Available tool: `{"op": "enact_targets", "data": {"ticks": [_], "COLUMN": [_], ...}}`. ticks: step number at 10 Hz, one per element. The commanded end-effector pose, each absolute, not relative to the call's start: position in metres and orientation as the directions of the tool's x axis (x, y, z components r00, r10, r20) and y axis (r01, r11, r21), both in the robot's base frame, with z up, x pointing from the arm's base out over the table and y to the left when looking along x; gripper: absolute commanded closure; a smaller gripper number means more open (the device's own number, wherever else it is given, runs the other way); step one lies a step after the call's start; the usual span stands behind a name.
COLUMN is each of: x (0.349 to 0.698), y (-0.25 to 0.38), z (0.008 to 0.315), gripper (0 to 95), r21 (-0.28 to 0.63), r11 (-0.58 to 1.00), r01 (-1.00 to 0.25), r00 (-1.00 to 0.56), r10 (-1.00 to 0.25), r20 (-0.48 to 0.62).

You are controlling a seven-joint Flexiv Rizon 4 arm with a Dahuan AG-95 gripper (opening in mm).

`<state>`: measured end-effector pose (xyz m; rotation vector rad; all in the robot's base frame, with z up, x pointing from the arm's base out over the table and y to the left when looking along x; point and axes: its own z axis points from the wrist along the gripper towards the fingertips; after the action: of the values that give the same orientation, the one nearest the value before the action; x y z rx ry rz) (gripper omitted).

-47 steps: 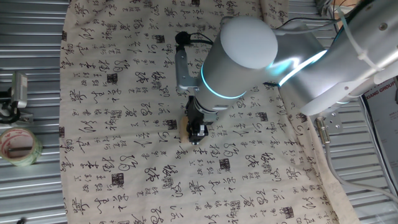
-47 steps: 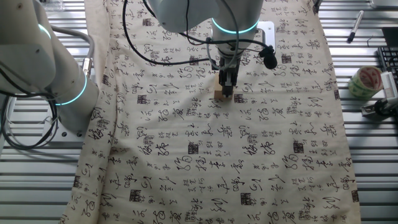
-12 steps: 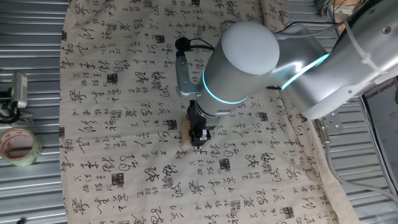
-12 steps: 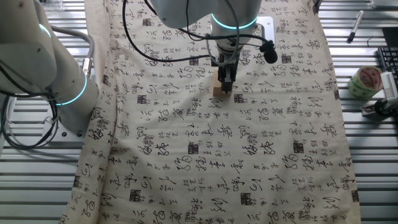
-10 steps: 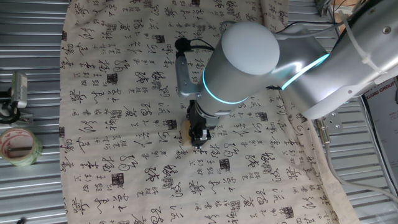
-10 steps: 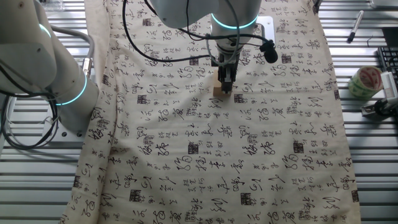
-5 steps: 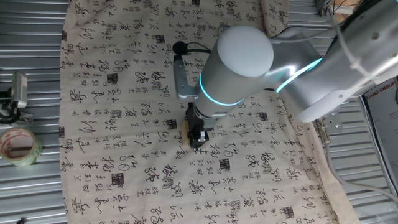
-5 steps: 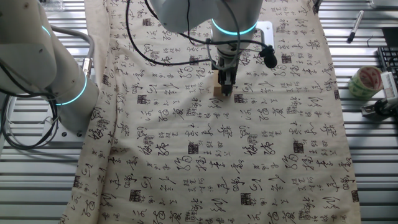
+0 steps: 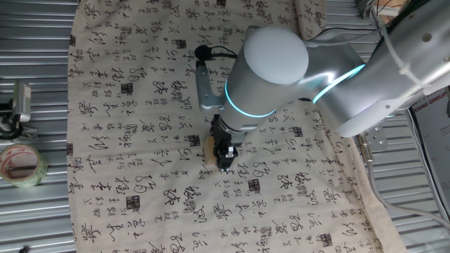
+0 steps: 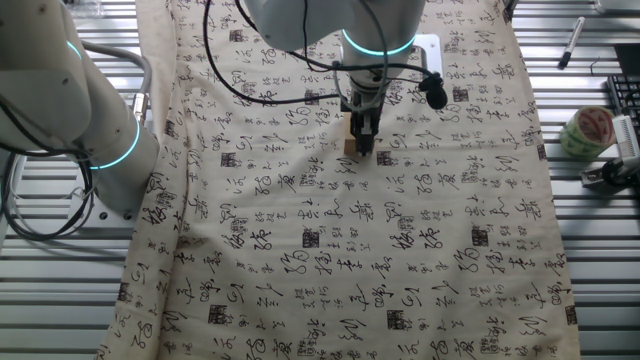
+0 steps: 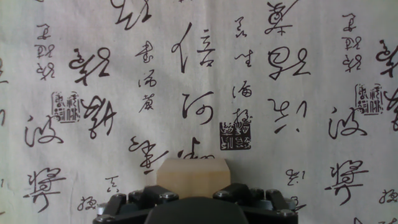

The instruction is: Hold a small block with the gripper and sweep it from left to right on the table

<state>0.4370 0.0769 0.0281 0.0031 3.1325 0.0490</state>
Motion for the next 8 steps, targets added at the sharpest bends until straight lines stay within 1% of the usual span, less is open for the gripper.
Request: {"op": "enact_targets", "data": {"ticks": [1, 3, 4, 8], "x": [0.4377, 0.4377, 0.4377, 0.4376], "y": [0.0765, 0.0765, 0.0765, 0.0769], "z": [0.0267, 0.0267, 0.0267, 0.0296], "gripper": [19.0, 19.0, 0.0, 0.0], "r21": [0.031, 0.031, 0.033, 0.034], "r11": [1.0, 0.999, 0.999, 0.999], "r01": [0.003, 0.004, 0.002, 0.003], "r00": [-1.0, -1.0, -1.0, -1.0], "r10": [0.003, 0.004, 0.002, 0.003], "r20": [-0.009, -0.009, -0.01, -0.01]}}
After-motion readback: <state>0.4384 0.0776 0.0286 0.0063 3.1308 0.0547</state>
